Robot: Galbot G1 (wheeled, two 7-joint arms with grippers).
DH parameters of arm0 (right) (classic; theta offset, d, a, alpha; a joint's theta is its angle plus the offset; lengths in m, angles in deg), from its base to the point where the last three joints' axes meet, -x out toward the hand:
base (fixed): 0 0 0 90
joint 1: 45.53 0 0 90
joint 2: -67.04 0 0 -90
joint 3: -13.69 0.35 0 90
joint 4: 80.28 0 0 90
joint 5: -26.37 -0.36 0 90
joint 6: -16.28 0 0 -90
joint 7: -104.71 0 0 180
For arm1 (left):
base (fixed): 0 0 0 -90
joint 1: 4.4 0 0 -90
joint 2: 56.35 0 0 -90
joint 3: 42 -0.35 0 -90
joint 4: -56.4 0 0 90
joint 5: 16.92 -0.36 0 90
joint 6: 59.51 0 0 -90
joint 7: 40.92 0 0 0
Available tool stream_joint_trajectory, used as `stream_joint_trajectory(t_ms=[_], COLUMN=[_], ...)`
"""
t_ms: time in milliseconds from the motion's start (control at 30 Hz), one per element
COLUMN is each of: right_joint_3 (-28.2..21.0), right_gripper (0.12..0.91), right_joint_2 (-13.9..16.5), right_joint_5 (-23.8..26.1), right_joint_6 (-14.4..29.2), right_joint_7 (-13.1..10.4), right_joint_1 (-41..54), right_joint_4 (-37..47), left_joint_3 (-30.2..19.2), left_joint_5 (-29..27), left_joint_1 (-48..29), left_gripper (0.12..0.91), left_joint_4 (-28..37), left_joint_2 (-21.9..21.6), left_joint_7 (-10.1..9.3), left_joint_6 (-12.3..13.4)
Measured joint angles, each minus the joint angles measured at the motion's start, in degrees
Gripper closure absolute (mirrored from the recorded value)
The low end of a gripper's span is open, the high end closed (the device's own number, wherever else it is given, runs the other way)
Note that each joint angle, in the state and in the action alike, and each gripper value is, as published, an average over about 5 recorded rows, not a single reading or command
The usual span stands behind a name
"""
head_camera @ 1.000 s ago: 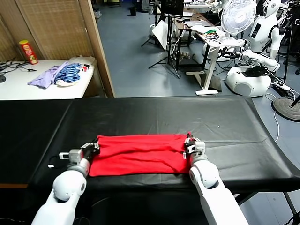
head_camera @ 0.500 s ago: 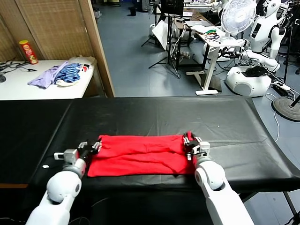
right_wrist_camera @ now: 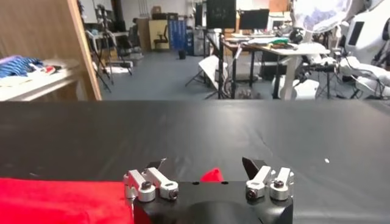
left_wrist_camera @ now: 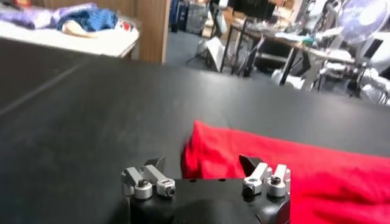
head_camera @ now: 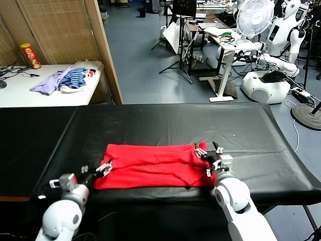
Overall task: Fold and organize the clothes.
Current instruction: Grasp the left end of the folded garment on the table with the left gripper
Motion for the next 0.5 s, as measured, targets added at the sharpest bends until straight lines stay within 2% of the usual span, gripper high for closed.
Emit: stream_joint_trajectory(t_ms=[133, 300, 400, 500], right_joint_3=[0.1, 0.1, 0.1, 0.4], right_gripper=[0.227, 0.227, 0.227, 0.227], right_joint_2=[0.3, 0.3, 0.1, 0.0], right_joint_5=[0.0, 0.1, 0.2, 0.3], right_joint_6=[0.0, 0.0, -0.1, -0.5], right_joint_7=[0.2, 0.4, 0.4, 0.0], right_joint_1=[-0.4, -1.1, -1.4, -1.6], right_joint_4=[-1.2, -2.5, -3.2, -3.9], left_joint_3=[-0.2, -0.6, -0.8, -0.9], left_joint_5=[-1.3, -1.6, -1.9, -3.9], left_joint_1=[0.4, 0.1, -0.3, -0.5], left_gripper=[0.47, 0.746, 0.838, 0.864], left_joint_4=[0.8, 2.0, 2.3, 2.2], left_joint_2=[1.7, 3.3, 4.0, 4.3], left_joint_7=[0.1, 0.41, 0.55, 0.56], left_joint_6=[0.3, 0.3, 0.3, 0.5])
